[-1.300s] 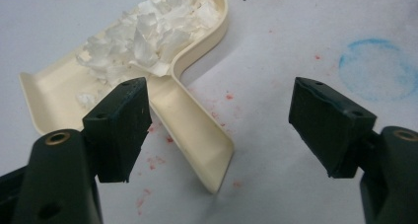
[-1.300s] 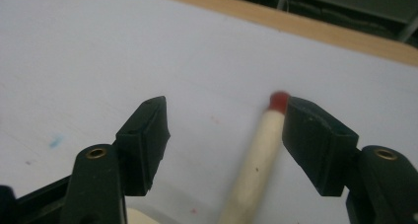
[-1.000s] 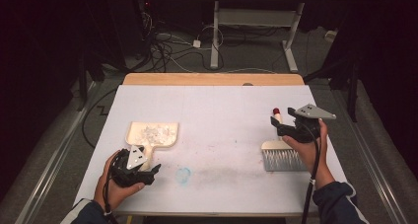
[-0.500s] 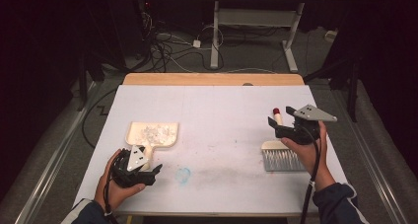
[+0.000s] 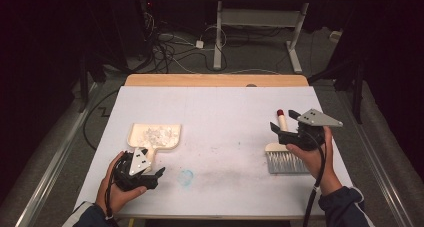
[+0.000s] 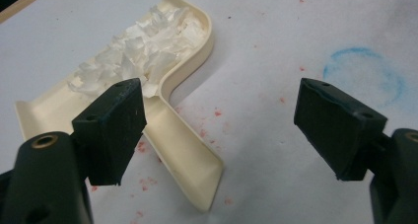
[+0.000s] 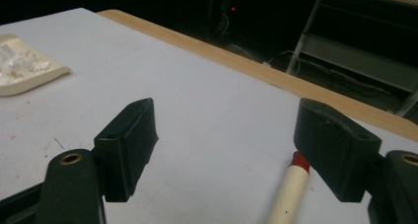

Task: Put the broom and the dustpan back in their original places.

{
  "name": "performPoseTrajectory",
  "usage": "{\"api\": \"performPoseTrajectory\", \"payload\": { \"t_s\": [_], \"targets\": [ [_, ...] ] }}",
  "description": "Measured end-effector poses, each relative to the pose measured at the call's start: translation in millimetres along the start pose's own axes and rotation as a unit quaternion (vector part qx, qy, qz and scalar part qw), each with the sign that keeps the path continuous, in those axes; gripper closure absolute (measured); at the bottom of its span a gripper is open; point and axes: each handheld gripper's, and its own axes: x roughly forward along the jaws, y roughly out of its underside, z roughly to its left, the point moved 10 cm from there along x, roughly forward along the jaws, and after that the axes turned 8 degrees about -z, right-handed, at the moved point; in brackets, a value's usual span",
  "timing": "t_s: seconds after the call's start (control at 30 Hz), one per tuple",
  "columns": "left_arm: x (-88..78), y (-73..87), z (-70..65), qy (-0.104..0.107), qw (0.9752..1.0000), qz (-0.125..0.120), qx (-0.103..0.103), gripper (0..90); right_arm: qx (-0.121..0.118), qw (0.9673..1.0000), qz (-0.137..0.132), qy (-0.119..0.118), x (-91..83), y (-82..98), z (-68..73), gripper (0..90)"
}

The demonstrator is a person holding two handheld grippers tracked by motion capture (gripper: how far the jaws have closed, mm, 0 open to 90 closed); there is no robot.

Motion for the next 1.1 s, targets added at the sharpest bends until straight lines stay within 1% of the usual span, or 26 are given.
{"api": "performPoseTrajectory", "payload": {
  "t_s": [0.03,0.13,0.27,0.37,0.47,0.5,0.53,0.7,0.83,0.9,1.0,1.1],
  "targets": [
    [0.2,-0.3,-0.3,0.000,1.0000,-0.001,0.000,19.1,-0.003,1.0000,0.003,0.000,-1.5,0.7,0.9,25.2],
    [0.2,-0.4,-2.0,0.002,1.0000,0.001,0.008,19.2,-0.014,0.9998,0.003,-0.011,-6.6,2.2,5.2,25.0],
    [0.4,0.8,-3.8,0.003,0.9999,0.004,0.016,19.2,-0.020,0.9996,0.000,-0.022,-14.0,2.3,10.0,24.8],
    [0.8,1.2,-4.1,0.003,0.9998,0.004,0.018,19.1,-0.026,0.9992,-0.007,-0.029,-19.0,-0.4,14.4,24.7],
    [0.7,0.6,-5.0,0.004,0.9998,0.002,0.019,19.1,-0.031,0.9989,-0.007,-0.034,-23.9,0.0,19.0,24.4],
    [0.7,0.5,-5.1,0.003,0.9998,0.002,0.020,19.1,-0.035,0.9987,-0.005,-0.037,-25.5,1.2,20.4,24.4],
    [0.6,1.1,-6.5,0.007,0.9998,0.005,0.016,19.1,-0.038,0.9986,-0.003,-0.038,-26.9,2.3,21.2,24.4],
    [0.4,0.2,-8.3,0.007,0.9997,0.003,0.023,19.0,-0.045,0.9978,-0.002,-0.048,-37.9,9.4,26.4,24.2],
    [0.7,1.0,-8.8,0.007,0.9996,0.006,0.026,18.6,-0.042,0.9977,-0.005,-0.053,-45.1,14.1,27.4,24.1],
    [0.8,0.7,-8.8,0.008,0.9996,0.005,0.026,18.6,-0.041,0.9972,-0.008,-0.062,-48.6,17.5,29.3,24.1],
    [0.9,0.4,-8.5,0.007,0.9996,0.005,0.026,18.6,-0.050,0.9969,-0.006,-0.060,-50.9,24.0,28.1,24.2],
    [1.7,0.9,-9.1,0.007,0.9996,0.006,0.027,18.6,-0.047,0.9968,-0.002,-0.064,-53.5,30.5,27.2,24.2]
  ]
}}
